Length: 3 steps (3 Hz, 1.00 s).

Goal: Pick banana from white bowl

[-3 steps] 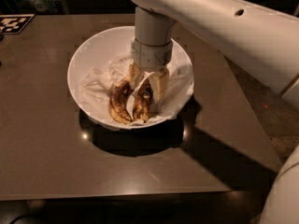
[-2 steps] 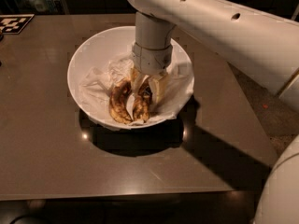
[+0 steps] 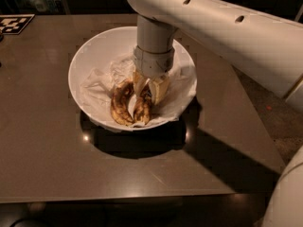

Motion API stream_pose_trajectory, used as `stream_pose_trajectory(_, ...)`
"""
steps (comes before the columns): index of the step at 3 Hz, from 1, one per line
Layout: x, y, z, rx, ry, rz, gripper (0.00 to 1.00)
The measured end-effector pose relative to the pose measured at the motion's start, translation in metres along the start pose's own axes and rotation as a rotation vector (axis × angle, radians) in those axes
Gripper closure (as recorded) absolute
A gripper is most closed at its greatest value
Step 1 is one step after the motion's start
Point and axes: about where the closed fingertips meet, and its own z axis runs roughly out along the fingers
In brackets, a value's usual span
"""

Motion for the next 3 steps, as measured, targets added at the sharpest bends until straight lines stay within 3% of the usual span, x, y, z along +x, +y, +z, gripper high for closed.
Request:
stream_pose_trajectory(1, 0.000, -0.001, -0.002, 0.016, -0.008, 0.014, 1.00)
stream_pose_trajectory(3, -0.003, 0.020, -0.030, 0.133, -0.151, 0.154, 1.00)
